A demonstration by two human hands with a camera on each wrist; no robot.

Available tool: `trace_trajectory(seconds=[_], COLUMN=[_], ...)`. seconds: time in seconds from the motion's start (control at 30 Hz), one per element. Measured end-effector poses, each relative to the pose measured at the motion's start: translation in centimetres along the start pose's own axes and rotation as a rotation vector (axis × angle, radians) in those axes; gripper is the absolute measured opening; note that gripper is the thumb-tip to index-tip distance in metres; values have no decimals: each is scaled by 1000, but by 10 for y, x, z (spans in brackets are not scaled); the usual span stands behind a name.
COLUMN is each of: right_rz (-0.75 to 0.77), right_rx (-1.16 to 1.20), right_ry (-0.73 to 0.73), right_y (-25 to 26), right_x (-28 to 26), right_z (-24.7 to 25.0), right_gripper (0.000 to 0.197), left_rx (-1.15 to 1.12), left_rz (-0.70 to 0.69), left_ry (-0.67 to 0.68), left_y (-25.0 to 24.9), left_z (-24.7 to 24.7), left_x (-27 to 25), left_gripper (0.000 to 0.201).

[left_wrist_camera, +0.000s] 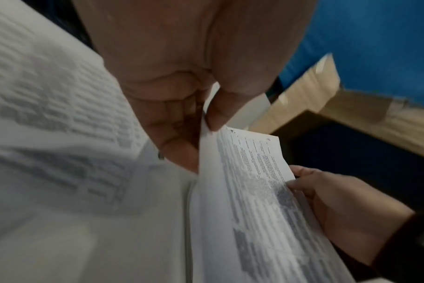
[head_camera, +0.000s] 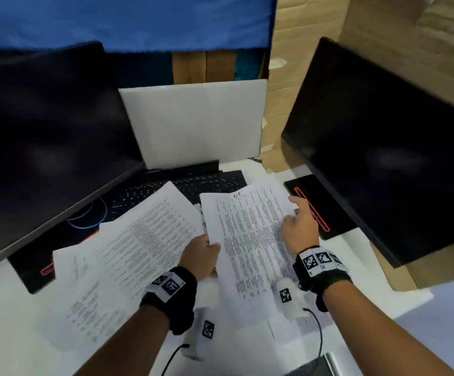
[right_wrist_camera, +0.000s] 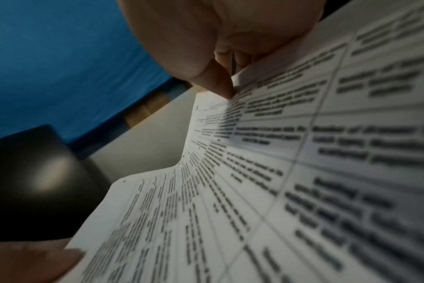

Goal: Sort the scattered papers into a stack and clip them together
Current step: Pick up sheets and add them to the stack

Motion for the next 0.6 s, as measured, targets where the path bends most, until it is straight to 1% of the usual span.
trace_trajectory(seconds=[0.07,0.17,0.23,0.33,0.43,0.53,0.6], right_rz=[-50,-106,-138,-186,-225,-236,-229], right_rx=[-104,-194,-243,-287,-281,-293,-367], right_ry=[-1,11,16,15,19,8,8], right_y=[-38,-81,-104,-131,-148,-156,-158], right_x=[16,30,37,41,41,43,43], right_z=[17,31,36,37,31,24,22], right_gripper=[44,43,42,43,46,50,53], left_rx=[44,120,134,169,233,283,308], left_rz=[36,54,95,113,111,125,137], left_ry=[113,230,273,281,257,187,142], left_y=[4,9,14,21,24,25,26], left_z=[-41,-86,-106,-125,-134,-133,-128], left_x=[0,-3,-6,-7,-4,0,2], left_gripper=[31,29,26,29,30,24,21])
Point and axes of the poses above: each hand's wrist, its own x-axis towards the middle knuckle, its own z-axis out of the back of the hand, y = z × x, the point moved 9 cm from there along x, towards the middle knuckle, and after that the axes turned 14 degrees about -y, right-handed, at the moved point
